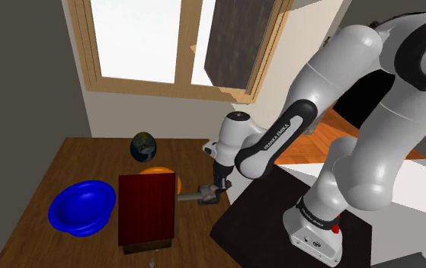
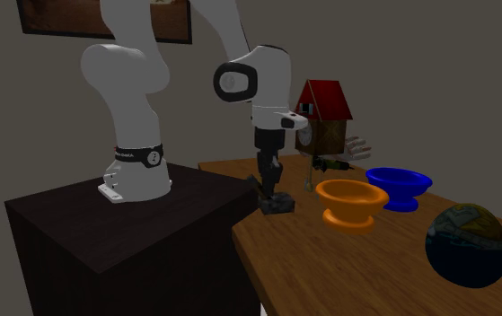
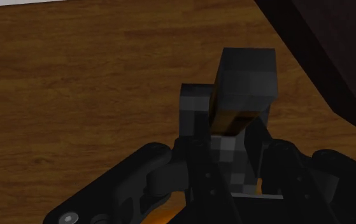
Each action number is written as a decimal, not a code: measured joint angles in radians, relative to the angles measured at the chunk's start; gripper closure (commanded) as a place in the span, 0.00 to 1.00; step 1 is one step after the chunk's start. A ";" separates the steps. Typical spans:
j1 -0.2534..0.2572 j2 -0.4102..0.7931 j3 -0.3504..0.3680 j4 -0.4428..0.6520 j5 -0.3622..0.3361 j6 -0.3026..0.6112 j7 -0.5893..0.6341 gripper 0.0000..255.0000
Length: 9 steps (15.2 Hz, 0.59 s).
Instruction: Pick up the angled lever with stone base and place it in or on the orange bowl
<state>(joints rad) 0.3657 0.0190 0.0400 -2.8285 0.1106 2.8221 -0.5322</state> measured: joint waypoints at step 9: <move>-0.005 -0.176 -0.002 -0.004 -0.023 -0.172 0.020 1.00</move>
<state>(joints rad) 0.3603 -0.1568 0.0378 -2.8323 0.0872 2.6501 -0.5124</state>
